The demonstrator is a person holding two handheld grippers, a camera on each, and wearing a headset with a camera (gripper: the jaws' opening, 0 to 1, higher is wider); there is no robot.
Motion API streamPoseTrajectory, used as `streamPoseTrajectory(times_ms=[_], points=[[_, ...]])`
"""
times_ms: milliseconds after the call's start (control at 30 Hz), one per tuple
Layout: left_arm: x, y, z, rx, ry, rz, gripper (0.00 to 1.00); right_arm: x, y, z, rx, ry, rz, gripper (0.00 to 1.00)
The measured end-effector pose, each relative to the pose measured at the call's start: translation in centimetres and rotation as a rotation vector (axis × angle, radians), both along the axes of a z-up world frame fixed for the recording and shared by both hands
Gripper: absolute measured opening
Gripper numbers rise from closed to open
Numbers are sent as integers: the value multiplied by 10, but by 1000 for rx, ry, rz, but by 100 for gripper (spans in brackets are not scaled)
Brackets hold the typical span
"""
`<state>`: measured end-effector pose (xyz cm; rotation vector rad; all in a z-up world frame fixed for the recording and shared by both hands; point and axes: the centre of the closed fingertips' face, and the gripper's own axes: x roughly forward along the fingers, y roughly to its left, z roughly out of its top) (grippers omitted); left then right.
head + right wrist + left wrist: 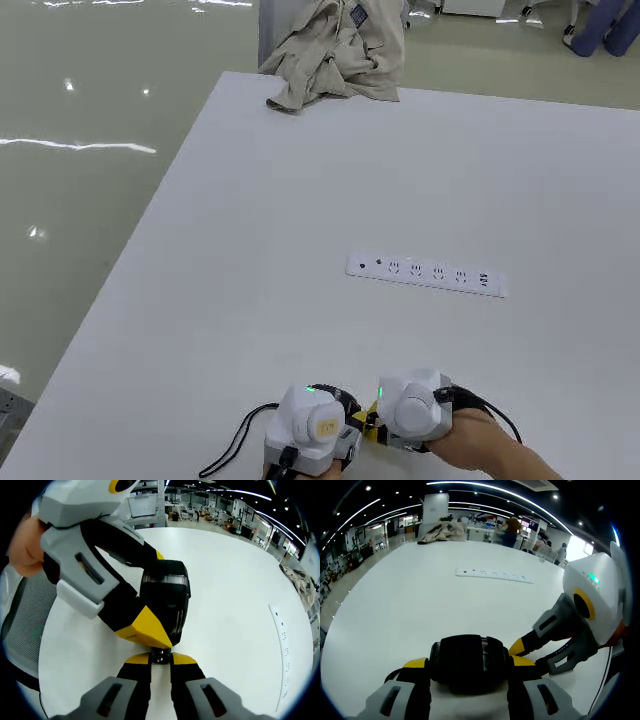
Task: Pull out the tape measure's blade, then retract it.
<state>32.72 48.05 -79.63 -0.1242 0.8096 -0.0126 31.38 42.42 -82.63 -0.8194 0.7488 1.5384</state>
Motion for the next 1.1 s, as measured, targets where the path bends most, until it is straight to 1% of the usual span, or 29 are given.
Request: streamPoseTrajectory(times_ms=[400,733,933,1100], points=[[0,0,0,-3,2,0,59,0,5,0,10,-7,-9,13],[0,0,0,-4,2,1,59,-1,6,0,11,-38,18,14],[0,0,1,-3,5,3,59,-1,6,-1,-13,-61,43,14],[0,0,0,6,4,2,60,0,5,-2,4,-53,33,14]])
